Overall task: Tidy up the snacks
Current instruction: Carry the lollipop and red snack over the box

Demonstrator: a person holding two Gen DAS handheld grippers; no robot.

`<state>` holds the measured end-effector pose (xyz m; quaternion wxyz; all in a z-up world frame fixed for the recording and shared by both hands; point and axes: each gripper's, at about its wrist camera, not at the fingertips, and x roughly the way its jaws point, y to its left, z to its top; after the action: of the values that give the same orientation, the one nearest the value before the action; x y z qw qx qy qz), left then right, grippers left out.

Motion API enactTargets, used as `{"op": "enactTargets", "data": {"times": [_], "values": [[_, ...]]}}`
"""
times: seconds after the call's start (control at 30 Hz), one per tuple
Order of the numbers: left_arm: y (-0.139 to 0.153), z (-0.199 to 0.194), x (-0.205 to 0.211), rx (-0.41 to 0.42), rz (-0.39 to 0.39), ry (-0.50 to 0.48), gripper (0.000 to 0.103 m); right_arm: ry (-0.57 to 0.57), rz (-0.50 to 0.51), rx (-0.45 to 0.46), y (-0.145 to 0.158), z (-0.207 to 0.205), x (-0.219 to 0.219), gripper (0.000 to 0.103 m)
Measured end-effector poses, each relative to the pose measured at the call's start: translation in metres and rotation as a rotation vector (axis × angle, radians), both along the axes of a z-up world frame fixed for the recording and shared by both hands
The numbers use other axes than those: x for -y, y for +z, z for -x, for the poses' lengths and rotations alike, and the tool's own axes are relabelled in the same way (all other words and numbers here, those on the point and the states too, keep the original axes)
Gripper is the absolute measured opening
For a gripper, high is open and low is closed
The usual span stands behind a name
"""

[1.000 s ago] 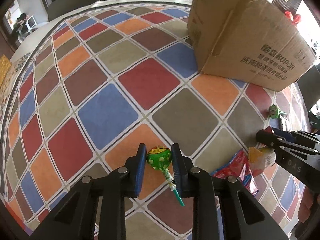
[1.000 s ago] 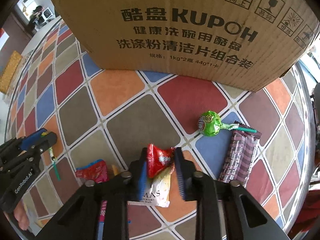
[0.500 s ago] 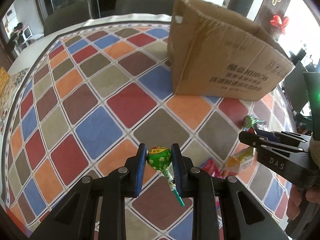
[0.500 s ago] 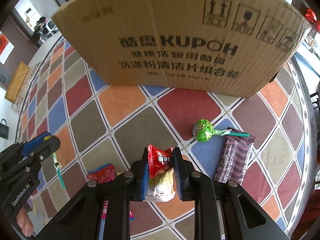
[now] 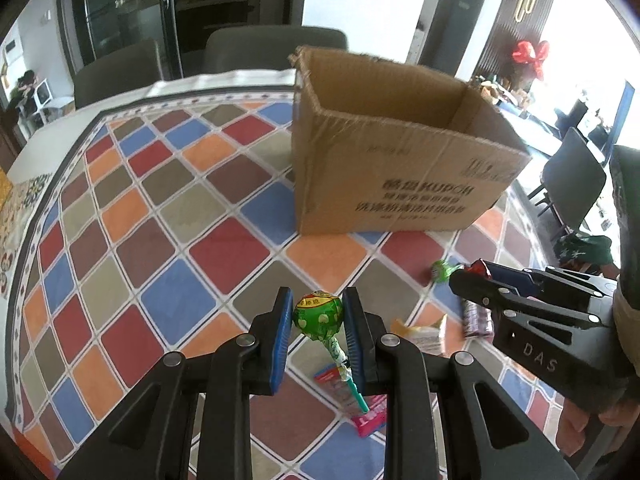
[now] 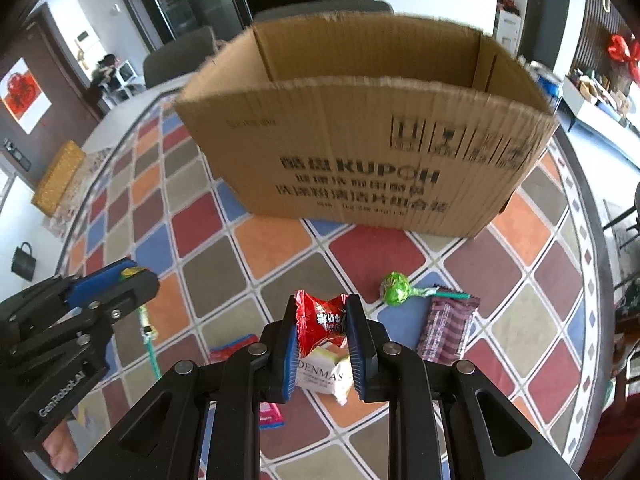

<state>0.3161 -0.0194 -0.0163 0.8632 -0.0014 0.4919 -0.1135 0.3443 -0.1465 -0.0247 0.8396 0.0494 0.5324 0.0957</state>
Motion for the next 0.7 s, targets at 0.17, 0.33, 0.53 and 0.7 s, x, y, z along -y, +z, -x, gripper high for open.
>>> {"op": "enactTargets", "data": {"times": [0.17,0.33,0.53,0.7], "values": [[0.018,0.001,0.008,0.037,0.015,-0.018,0.026,0.003,-0.010,0.063,0.024,0.006,0.002,0.023],[0.036,0.002,0.017,0.076,0.030,-0.036,0.026,-0.004,-0.016,0.127,0.046,0.008,0.004,0.023],[0.058,0.001,0.029,0.127,0.045,-0.058,0.026,-0.015,-0.031,0.188,0.071,0.013,0.016,0.023],[0.074,-0.005,0.036,0.162,0.057,-0.061,0.026,-0.025,-0.035,0.225,0.084,0.011,0.022,0.023]]}}
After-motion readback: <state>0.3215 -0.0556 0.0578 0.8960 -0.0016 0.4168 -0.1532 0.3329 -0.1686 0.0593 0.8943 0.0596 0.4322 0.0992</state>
